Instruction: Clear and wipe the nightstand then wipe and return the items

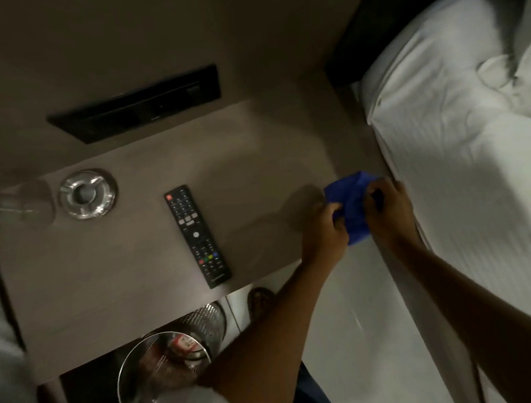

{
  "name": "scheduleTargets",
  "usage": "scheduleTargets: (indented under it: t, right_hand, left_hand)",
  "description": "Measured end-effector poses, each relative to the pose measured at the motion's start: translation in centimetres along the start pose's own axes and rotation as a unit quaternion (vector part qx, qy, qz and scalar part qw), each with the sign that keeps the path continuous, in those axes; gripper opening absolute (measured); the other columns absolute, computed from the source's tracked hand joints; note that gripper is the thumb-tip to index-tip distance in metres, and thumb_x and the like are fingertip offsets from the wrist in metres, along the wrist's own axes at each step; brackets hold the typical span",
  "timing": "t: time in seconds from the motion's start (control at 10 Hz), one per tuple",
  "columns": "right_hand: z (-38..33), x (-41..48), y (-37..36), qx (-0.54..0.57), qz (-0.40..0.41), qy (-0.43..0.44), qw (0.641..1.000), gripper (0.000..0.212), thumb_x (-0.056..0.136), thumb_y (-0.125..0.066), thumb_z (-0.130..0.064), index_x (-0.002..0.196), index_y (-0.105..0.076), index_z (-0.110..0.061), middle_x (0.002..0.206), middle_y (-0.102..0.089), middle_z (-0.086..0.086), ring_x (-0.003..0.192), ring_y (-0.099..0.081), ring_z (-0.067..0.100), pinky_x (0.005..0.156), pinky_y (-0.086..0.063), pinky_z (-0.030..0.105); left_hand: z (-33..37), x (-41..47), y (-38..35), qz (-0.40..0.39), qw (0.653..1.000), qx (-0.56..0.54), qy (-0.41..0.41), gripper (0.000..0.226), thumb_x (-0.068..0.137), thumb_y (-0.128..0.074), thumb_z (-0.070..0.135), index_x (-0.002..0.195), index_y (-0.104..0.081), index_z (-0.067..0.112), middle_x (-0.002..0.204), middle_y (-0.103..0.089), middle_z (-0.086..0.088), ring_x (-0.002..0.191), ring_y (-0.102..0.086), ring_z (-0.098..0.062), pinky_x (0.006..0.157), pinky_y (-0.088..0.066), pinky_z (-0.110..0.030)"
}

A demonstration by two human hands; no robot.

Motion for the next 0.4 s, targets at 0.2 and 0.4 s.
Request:
scheduleTargets:
  t: [0.2,0.4]
  right_hand:
    - [3.8,-0.5,-1.0,-0.17,-0.178,-0.091,0.965,0.053,0.086,-0.04,-0.05,0.135,-0.042,-0.032,0.15,-0.027,0.02,0.137,-0.025,0.039,0.11,-0.026,0.05]
    - [-3.5,-7.5,-2.4,-0.154,-0.048,-0.004,0.987,0.054,0.089,-0.049,-0.038,0.138,-0.035,-0.021,0.149,-0.027,0.022,0.137,-0.025,0.039,0.108,-0.022,0.055]
  left_hand:
    - [-2.1,1.1,0.7,-0.08,0.95,0.301,-0.033,0.042,0.096,-0.05,0.029,0.136,-0.055,0.02,0.162,-0.014,-0.019,0.15,-0.011,-0.036,0.12,-0.023,-0.044]
    - [-4.0,-8.8,13.1,0.026,0.934,0.346,-0.086,0.037,0.095,-0.052,0.019,0.13,-0.062,0.022,0.162,-0.018,-0.014,0.145,-0.025,-0.035,0.115,-0.032,-0.042]
Point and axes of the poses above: each hand's wrist, its own x-axis towards the middle knuckle, its own y-axis out of the back of the hand, z = x × y, the point moved 1 cm from there along x, towards the middle knuckle
